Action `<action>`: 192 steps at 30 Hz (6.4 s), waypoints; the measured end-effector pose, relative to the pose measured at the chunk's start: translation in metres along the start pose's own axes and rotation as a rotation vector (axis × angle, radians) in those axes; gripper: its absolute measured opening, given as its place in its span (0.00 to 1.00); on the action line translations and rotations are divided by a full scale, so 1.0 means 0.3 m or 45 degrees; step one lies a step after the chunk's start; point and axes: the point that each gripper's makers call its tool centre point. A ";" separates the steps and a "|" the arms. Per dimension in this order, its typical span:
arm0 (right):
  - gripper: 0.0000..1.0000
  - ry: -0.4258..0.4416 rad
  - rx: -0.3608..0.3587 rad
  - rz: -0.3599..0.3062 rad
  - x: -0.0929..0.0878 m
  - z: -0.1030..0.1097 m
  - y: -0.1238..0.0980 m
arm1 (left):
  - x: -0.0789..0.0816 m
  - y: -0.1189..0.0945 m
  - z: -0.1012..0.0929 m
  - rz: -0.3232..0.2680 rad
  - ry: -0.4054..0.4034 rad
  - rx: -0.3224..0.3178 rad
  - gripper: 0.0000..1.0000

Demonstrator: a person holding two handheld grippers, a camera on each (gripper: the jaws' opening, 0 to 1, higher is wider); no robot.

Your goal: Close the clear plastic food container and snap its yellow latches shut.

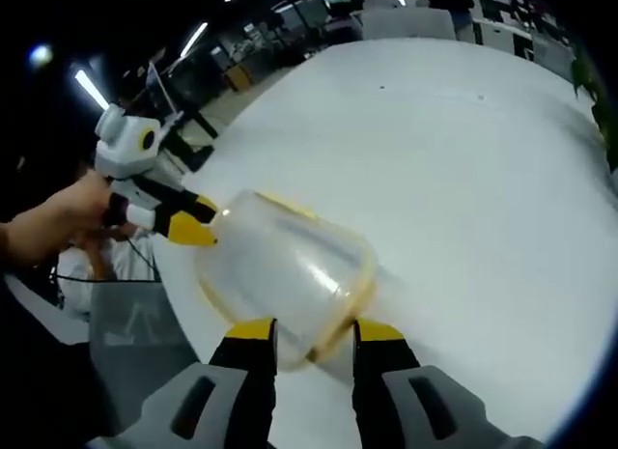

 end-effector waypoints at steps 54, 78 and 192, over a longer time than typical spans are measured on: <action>0.40 -0.410 -0.065 0.132 0.055 0.007 -0.026 | 0.122 -0.094 -0.096 -0.142 0.898 0.092 0.37; 0.36 -0.795 0.105 0.248 0.158 0.158 0.088 | 0.087 -0.009 -0.219 -0.040 1.266 -0.005 0.30; 0.25 -0.895 0.249 1.040 0.192 0.101 0.228 | -0.021 0.071 -0.292 0.088 1.704 0.404 0.35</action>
Point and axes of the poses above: the point that each gripper's makers call its tool centre point, and the gripper's own axes: y roughly forward along the fingers, z roughly to its left, x roughly out of its top, and after that the axes turned 10 degrees about x, right-handed
